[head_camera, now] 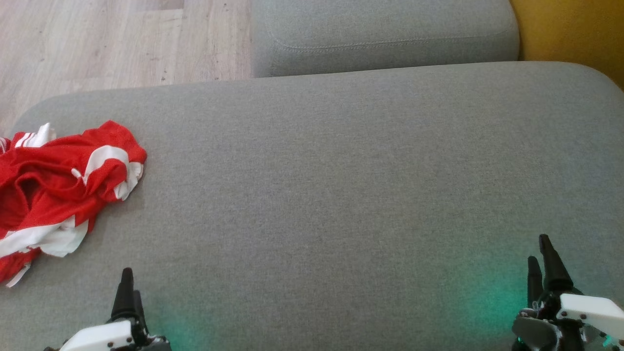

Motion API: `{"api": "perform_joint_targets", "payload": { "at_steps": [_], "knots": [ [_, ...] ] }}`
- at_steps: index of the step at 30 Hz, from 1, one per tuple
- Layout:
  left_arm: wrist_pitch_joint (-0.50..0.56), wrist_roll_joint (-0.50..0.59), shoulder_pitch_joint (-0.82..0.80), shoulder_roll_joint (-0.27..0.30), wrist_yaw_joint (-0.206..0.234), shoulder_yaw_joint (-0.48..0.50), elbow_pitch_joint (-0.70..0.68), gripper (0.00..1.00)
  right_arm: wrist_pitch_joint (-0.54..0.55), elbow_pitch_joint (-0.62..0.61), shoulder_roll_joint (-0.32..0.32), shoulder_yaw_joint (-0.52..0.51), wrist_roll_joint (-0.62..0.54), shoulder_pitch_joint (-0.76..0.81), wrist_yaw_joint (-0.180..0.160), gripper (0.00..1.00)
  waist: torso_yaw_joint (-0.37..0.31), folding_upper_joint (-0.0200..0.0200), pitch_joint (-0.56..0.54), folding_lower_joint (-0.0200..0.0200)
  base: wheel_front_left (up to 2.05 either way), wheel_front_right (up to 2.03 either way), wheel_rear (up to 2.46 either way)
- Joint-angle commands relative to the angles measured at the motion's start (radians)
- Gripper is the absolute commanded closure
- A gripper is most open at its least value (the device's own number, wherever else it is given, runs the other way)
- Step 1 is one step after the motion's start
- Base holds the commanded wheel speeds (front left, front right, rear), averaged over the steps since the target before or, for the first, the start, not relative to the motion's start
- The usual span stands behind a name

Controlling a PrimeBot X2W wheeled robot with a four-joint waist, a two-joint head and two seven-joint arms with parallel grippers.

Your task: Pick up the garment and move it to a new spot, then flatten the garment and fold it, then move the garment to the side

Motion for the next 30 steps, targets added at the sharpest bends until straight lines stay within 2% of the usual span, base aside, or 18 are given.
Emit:
{"api": "perform_joint_targets", "payload": {
  "at_steps": [1, 11, 30],
  "knots": [
    [-0.012, 0.019, -0.047, 0.012, -0.001, -0.005, -0.031, 0.0, -0.013, -0.034, -0.014, 0.011, -0.018, -0.052, 0.0, 0.0, 0.0, 0.0, 0.0, 0.0, 0.0, 0.0, 0.0],
    [-0.039, 0.11, -0.075, 0.032, -0.001, -0.024, -0.021, 0.0, -0.043, -0.019, -0.046, 0.053, -0.086, -0.095, 0.0, 0.0, -0.004, 0.0, 0.004, 0.0, 0.0, 0.0, 0.0],
    [-0.095, 0.375, -0.144, 0.067, -0.002, -0.074, 0.027, 0.0, -0.099, 0.033, -0.089, 0.14, -0.301, -0.18, 0.0, 0.0, -0.008, 0.0, 0.008, 0.0, 0.0, 0.0, 0.0]
  ]
}}
